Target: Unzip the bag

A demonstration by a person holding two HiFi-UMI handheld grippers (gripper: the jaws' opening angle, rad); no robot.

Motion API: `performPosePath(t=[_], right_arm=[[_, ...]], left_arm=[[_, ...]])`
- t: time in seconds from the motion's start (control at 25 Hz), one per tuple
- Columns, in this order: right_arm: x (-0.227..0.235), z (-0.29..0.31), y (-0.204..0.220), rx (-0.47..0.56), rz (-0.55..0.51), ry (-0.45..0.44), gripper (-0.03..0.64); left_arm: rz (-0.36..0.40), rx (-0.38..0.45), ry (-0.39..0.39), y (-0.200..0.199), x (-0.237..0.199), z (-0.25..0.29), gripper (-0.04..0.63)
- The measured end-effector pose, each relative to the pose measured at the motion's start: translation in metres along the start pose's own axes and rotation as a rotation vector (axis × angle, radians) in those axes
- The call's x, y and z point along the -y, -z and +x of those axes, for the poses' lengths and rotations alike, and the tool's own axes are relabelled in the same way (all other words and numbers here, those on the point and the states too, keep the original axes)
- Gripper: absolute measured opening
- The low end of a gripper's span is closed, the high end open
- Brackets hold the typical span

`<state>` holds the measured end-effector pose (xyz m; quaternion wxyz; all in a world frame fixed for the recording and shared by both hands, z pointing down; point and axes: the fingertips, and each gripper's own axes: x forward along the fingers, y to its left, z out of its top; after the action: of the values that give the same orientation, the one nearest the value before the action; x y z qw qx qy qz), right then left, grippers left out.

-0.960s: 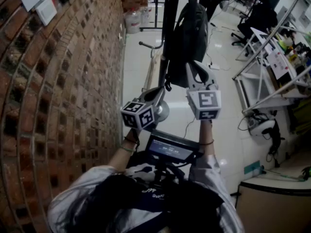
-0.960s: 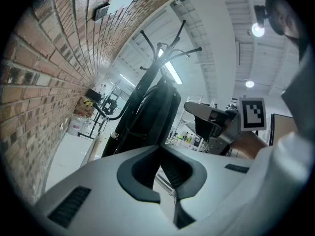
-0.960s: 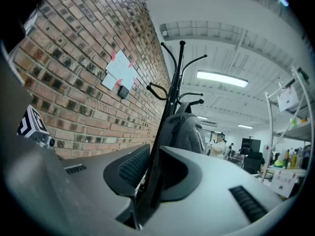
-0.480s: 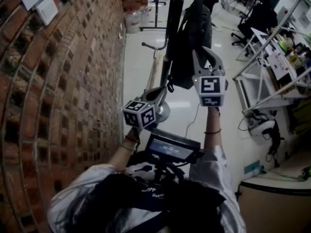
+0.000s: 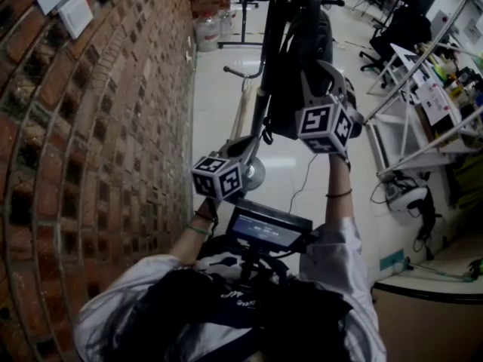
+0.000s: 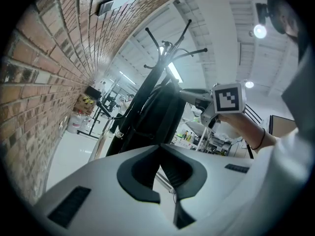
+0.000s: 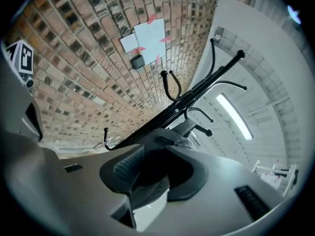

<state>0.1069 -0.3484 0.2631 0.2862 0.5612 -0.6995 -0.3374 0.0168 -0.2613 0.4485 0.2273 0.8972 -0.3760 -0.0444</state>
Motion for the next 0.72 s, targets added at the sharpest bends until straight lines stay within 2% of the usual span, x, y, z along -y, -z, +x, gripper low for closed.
performPosePath(t=[0.2,0.32,0.72], right_arm=[[-0.0037,0.0025,0.0033,-0.047,-0.172,0.013,0.149],[-0.0041,0.0050,0.0030,-0.047,-0.227,0.017,0.150],[-0.0032,0.0047,0.0006,-0.011,-0.161,0.064,0.147]], left_arm=[[-0.010,0.002,0.002,-0.0003,0.0006,-0.0009,0.008],[-0.012,0.001,0.008,0.0021,0.0003,-0.0004,0.008],[-0.037,-0.006,0.007,0.0082,-0.0018,-0.0005,0.008]])
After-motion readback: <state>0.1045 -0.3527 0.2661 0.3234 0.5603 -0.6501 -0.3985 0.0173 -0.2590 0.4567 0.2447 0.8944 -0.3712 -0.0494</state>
